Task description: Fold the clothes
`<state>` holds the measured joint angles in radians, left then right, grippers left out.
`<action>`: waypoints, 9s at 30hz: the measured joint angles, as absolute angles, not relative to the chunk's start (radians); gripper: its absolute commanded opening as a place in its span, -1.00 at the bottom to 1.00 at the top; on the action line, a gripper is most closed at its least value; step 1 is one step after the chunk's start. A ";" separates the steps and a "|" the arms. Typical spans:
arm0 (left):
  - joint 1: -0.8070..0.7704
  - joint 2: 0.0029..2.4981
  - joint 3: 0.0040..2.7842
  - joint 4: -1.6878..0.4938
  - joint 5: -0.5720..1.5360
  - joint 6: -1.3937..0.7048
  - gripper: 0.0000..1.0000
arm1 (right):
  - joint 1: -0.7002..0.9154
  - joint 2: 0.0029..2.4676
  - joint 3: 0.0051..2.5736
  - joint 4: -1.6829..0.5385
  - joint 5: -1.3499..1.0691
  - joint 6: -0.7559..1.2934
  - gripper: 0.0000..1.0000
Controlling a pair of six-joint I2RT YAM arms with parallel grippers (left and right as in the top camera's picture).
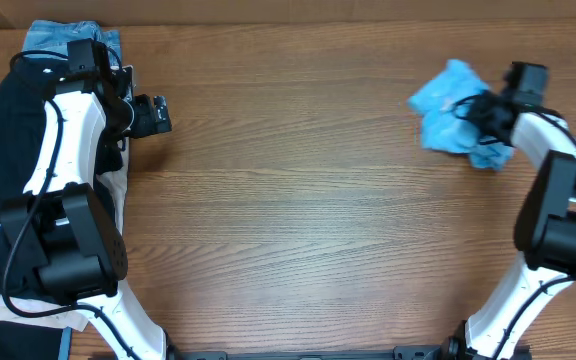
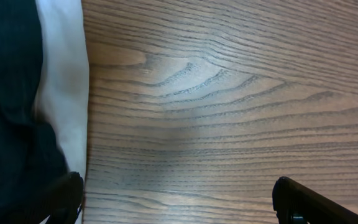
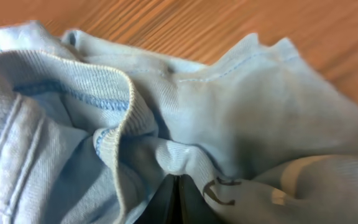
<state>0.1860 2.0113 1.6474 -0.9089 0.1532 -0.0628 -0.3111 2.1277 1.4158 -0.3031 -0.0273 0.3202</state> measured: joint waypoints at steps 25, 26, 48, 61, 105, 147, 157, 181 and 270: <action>0.186 2.011 1.647 -0.916 0.153 -0.152 1.00 | -0.541 2.144 1.468 -0.294 -0.207 0.433 -0.48; 0.186 2.011 1.647 -0.916 0.153 -0.152 1.00 | -0.543 2.140 1.474 -0.320 -0.225 0.419 -0.44; 0.185 2.011 1.647 -0.924 0.153 -0.155 1.00 | -0.562 2.174 1.518 -0.385 -0.186 0.101 -0.92; 0.183 2.011 1.647 -0.928 0.153 -0.159 1.00 | -0.548 2.241 1.530 -0.254 -0.121 0.050 -0.92; 0.183 2.011 1.647 -0.912 0.153 -0.178 1.00 | -0.244 2.315 2.205 -1.306 -0.305 -0.100 -0.08; 0.183 2.011 1.647 -0.883 0.153 -0.179 1.00 | -0.331 2.315 1.737 -0.444 0.060 -0.008 -0.09; 0.183 2.011 1.647 -0.883 0.153 -0.181 1.00 | -0.334 2.315 1.862 -0.661 0.020 0.060 0.39; 0.183 2.011 1.647 -0.883 0.153 -0.181 1.00 | -0.541 2.312 1.999 -0.894 -0.003 0.251 -0.92; 0.183 2.011 1.647 -0.890 0.153 -0.181 1.00 | -0.163 1.539 2.329 -1.279 -0.425 -0.189 1.00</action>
